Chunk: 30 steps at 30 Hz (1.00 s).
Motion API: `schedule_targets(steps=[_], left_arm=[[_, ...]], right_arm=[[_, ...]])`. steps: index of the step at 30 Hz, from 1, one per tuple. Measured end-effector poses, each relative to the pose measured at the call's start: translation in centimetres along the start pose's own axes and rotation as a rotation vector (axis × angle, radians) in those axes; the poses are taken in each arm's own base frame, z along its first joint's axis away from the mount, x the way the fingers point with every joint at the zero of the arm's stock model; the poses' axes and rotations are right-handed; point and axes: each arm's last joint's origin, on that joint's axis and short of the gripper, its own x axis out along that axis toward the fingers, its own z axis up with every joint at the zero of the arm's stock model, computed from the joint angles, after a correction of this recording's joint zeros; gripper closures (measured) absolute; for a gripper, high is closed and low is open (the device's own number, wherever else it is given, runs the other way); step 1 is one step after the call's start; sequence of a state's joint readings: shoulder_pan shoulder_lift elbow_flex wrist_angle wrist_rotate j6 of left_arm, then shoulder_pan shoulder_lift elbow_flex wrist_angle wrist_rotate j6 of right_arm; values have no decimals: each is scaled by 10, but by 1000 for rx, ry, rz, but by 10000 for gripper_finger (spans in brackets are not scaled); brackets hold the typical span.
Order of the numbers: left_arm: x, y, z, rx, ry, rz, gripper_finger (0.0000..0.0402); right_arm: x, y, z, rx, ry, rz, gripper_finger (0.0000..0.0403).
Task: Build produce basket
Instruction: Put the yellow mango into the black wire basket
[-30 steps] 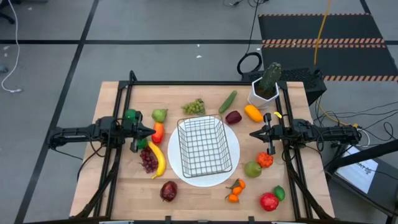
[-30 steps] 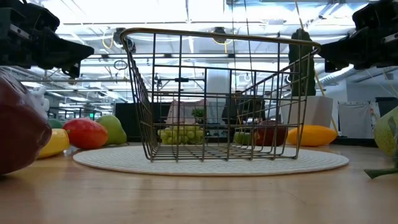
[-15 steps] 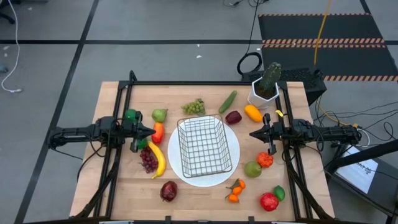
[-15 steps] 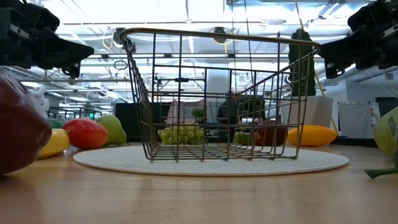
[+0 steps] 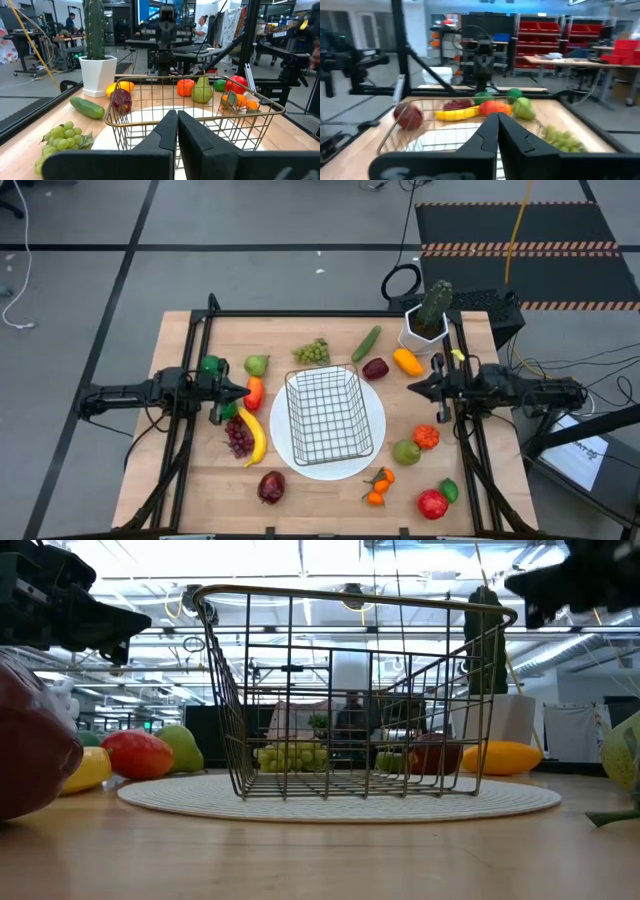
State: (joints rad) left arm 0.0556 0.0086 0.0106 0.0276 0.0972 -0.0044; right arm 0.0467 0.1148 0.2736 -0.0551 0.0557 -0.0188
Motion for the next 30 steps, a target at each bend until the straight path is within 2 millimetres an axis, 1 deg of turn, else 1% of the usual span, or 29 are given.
schedule_targets(steps=[4,7,10,13,17,21,26,28,30], left_arm=[[0,0,0,0,0,0,385],[0,0,0,0,0,0,385],[0,0,0,0,0,0,385],[0,0,0,0,0,0,385],[0,0,0,0,0,0,385],[0,0,0,0,0,0,385],[0,0,0,0,0,0,385],[0,0,0,0,0,0,385],[0,0,0,0,0,0,385]], right_arm=[[0,-3,46,-22,-29,-72,403],[4,-4,71,-33,54,-84,403],[10,-4,102,-35,83,-78,403],[19,-4,133,-34,75,-80,403],[36,-5,171,-28,78,-128,403],[52,-5,209,-27,69,-130,403],[72,-5,248,-32,95,-132,403],[78,-5,260,-30,87,-169,403],[82,-6,267,-13,74,-202,403]])
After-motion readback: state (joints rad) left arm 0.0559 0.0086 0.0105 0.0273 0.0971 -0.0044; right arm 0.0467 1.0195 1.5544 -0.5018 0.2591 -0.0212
